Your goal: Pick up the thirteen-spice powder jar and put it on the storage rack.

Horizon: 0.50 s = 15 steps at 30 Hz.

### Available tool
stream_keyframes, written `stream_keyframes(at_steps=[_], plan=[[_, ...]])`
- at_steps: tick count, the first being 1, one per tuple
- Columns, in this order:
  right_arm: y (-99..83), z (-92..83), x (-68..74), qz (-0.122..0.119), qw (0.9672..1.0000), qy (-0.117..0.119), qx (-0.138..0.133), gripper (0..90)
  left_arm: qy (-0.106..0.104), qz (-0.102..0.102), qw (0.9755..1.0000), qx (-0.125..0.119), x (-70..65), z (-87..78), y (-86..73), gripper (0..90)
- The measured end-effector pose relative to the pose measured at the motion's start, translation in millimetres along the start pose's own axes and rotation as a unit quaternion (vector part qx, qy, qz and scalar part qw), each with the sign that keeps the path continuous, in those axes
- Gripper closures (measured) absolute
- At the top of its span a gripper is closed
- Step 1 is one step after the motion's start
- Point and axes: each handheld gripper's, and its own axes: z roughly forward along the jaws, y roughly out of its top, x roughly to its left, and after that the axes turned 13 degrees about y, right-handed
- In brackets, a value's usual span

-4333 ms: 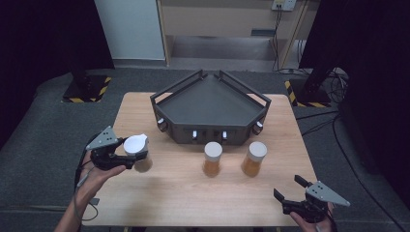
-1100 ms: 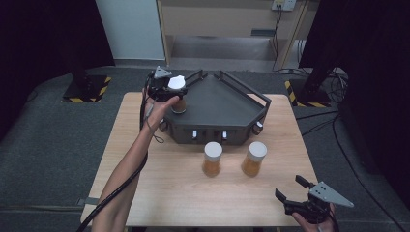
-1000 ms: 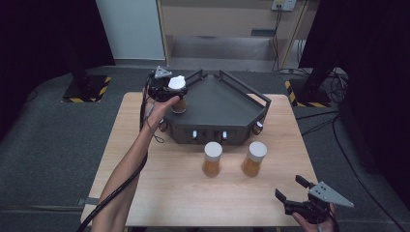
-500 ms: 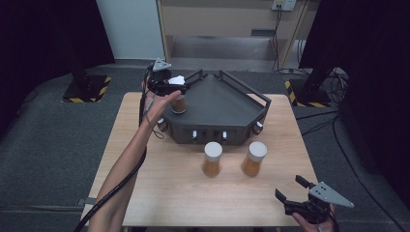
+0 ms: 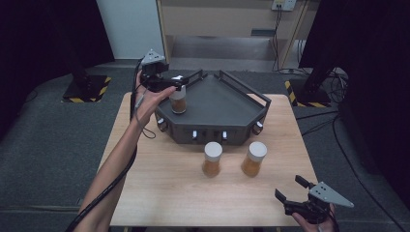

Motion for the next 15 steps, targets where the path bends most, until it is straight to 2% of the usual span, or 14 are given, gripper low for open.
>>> stream_keyframes(at_steps=[8,10,13,15], plan=[[0.2,0.0,-0.9,0.003,1.0000,0.003,0.001,5.7,-0.039,0.011,0.9990,-0.018,1.2,-32.1,-4.6,4.3],[-0.1,0.2,-0.9,0.003,1.0000,0.004,0.000,5.6,-0.041,0.019,0.9988,-0.016,-0.3,-39.0,-5.8,4.3],[-0.2,-0.2,-0.3,0.003,1.0000,0.003,-0.001,4.3,-0.058,0.014,0.9981,-0.012,1.9,-46.3,-9.8,3.4],[-0.4,-0.2,-0.9,0.004,1.0000,0.003,-0.001,4.2,-0.060,0.022,0.9979,-0.016,-0.3,-53.8,-14.0,3.3]])
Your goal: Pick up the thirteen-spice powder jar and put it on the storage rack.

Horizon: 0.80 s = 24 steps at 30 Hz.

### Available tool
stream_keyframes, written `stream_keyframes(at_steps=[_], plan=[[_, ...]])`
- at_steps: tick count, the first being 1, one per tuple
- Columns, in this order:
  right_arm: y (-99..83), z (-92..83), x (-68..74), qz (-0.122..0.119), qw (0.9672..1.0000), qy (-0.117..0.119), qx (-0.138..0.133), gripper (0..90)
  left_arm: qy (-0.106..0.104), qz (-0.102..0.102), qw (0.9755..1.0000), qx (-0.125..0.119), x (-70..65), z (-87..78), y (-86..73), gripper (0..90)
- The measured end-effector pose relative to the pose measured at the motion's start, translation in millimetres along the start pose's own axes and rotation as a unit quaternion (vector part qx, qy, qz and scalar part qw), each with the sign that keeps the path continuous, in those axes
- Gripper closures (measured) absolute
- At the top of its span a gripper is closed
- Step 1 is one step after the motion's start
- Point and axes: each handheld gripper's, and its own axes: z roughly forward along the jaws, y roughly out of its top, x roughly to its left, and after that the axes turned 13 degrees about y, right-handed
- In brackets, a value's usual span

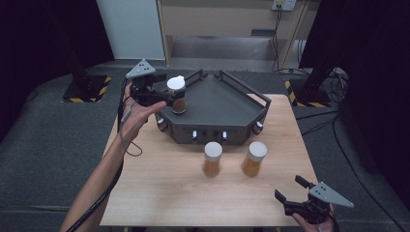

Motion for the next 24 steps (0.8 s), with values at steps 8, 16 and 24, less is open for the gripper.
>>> stream_keyframes(at_steps=[8,16,24], plan=[[-0.5,0.0,-1.0,0.005,1.0000,0.001,-0.002,3.2,-0.012,0.006,0.9999,-0.006,-2.3,-23.4,-19.4,1.8],[0.0,0.1,-0.4,0.003,1.0000,0.002,-0.002,2.7,-0.016,0.010,0.9998,-0.009,0.2,-46.6,-43.2,3.1],[-0.3,-0.3,-1.4,0.006,1.0000,0.004,-0.003,3.1,-0.007,-0.003,0.9999,-0.010,5.7,-66.0,-78.2,2.1]])
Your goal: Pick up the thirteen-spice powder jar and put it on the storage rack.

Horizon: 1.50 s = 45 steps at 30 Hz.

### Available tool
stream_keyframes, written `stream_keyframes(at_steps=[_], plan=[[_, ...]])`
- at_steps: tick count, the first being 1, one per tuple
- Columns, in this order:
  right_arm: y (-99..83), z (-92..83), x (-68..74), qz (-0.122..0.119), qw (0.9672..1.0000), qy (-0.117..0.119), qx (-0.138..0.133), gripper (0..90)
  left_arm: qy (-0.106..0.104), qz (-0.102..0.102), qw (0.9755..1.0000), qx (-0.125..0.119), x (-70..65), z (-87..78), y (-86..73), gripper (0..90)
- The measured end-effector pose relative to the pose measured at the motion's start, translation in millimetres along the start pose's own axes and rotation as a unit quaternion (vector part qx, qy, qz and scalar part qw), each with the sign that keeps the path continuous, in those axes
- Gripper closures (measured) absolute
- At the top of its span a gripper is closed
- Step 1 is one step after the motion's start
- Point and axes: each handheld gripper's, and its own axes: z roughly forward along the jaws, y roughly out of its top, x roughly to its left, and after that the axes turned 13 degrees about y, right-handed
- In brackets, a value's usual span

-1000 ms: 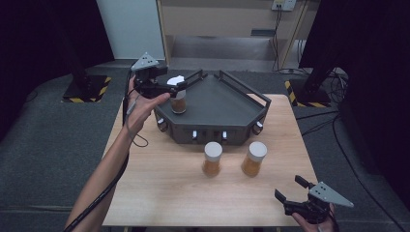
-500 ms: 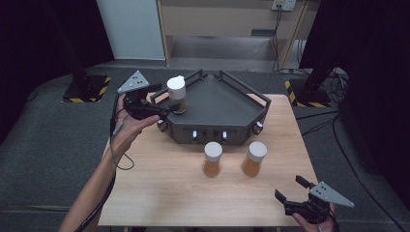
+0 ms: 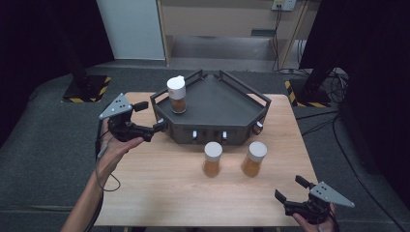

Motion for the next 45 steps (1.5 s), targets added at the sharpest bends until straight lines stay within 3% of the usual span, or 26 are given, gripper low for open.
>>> stream_keyframes(at_steps=[5,21,34,45], plan=[[0.5,0.8,0.1,-0.001,1.0000,0.001,0.002,3.1,0.008,0.005,0.9999,0.010,0.3,-12.1,-17.5,1.6],[1.3,1.5,-0.3,0.000,1.0000,0.002,0.006,3.7,0.001,-0.001,0.9998,0.020,-1.4,-39.8,-72.2,1.9],[2.3,3.2,0.0,-0.001,1.0000,0.003,0.009,4.1,-0.005,-0.010,0.9999,0.010,-3.1,-56.5,-120.3,1.8],[2.9,3.9,0.6,-0.004,0.9999,0.004,0.012,4.2,0.025,-0.031,0.9992,0.008,-9.2,-73.6,-153.7,2.2]])
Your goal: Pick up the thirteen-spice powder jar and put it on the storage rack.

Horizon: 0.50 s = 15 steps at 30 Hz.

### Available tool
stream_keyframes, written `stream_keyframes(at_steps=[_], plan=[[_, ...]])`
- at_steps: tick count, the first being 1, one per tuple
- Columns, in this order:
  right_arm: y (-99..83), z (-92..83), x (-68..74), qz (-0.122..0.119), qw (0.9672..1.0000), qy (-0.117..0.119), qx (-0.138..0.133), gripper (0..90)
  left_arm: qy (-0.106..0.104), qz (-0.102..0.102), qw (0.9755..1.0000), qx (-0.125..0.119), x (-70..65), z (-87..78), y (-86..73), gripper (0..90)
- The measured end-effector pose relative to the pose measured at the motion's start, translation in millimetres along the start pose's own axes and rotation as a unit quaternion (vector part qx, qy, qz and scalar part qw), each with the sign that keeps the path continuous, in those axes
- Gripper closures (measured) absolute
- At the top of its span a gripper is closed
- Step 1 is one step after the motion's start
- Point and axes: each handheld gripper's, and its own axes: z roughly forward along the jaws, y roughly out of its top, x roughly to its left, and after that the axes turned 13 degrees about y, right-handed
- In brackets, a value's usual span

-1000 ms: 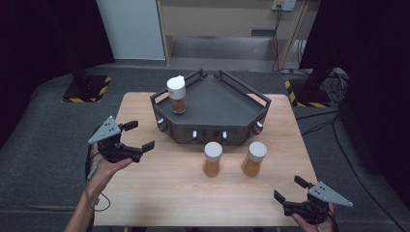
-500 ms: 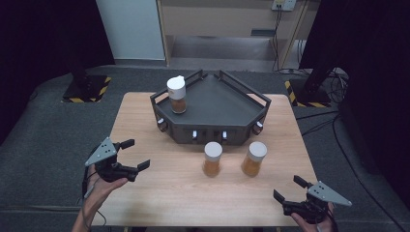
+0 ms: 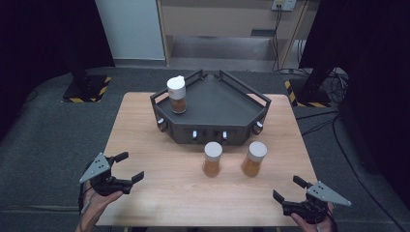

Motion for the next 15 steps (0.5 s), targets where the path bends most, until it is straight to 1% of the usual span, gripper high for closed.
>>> stream_keyframes(at_steps=[2,4,8,12,15], plan=[[-0.1,-0.1,-0.1,0.000,1.0000,0.000,0.000,4.2,0.008,0.000,1.0000,0.002,-1.8,-1.7,-3.2,2.4],[-0.1,-0.2,0.1,0.000,1.0000,0.000,0.000,4.2,0.012,0.000,0.9999,0.005,-2.4,-2.6,-5.9,2.2],[0.0,0.0,0.0,0.000,1.0000,0.000,0.001,4.3,0.022,-0.004,0.9997,0.003,-4.8,-5.3,-13.4,2.3],[0.1,-0.1,0.3,0.000,1.0000,0.000,0.001,4.3,0.033,-0.002,0.9994,0.004,-7.8,-7.8,-19.0,2.3],[0.0,-0.2,0.2,0.000,1.0000,0.000,0.000,4.2,0.037,-0.002,0.9993,0.002,-8.9,-9.0,-22.0,2.2]])
